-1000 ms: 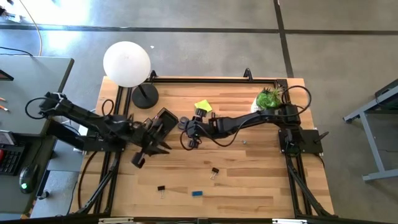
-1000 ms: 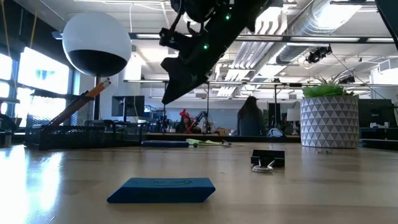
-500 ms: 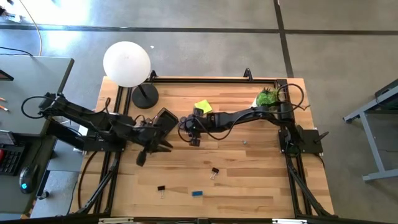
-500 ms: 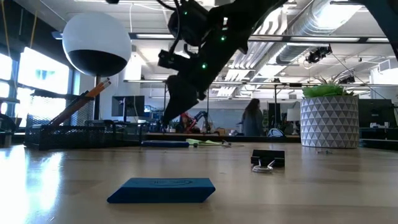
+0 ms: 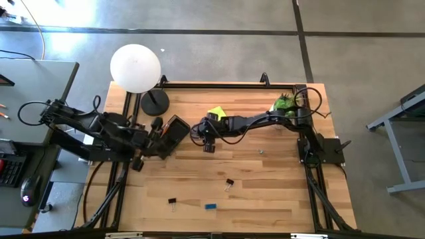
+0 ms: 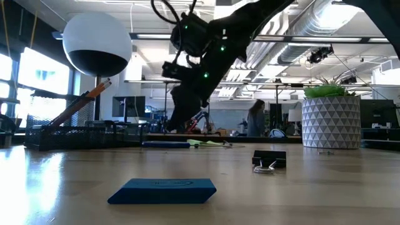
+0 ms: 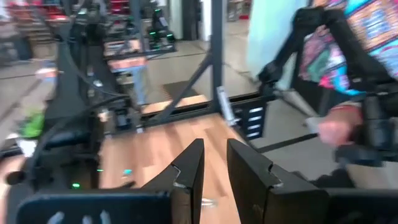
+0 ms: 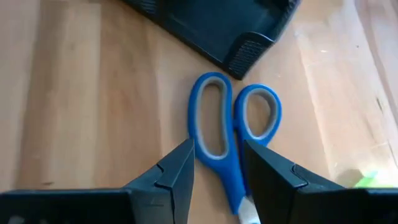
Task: Pick and place office supplies into organizer
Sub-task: Put the blue scissor into the black mesh desk organizer
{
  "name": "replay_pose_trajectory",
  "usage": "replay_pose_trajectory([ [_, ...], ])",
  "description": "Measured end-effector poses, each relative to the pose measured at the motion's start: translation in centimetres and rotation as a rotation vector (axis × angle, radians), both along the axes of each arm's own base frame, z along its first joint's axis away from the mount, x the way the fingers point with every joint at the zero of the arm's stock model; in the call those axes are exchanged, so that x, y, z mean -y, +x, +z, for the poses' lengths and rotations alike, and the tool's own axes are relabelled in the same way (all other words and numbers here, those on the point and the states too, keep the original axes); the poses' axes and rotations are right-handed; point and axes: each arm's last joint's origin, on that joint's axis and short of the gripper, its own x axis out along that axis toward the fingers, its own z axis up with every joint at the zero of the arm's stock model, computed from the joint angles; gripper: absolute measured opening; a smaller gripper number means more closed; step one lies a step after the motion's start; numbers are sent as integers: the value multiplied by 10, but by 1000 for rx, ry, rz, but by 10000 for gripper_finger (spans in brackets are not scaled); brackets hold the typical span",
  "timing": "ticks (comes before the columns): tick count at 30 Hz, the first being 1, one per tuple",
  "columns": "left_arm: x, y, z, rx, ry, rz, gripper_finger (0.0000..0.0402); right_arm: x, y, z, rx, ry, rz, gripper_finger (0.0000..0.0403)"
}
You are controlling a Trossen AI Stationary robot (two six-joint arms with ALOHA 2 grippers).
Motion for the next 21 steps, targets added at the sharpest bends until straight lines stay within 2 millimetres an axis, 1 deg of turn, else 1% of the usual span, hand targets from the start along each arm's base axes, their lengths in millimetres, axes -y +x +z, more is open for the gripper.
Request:
replay_pose_trajectory([
  [4,0,7,-4,-21,22,57,60,10,1,-7,-4,-10,-25,131],
  [9,1,11,-4,-8,19,55,60,11,6,-17,5,-43,10,131],
  [13,1,12,-5,-11,35,53,60,11,14,-16,86,-51,69,131],
  [21,1,13,-4,-4,45,64,60,12,11,-22,40,-69,71,131],
])
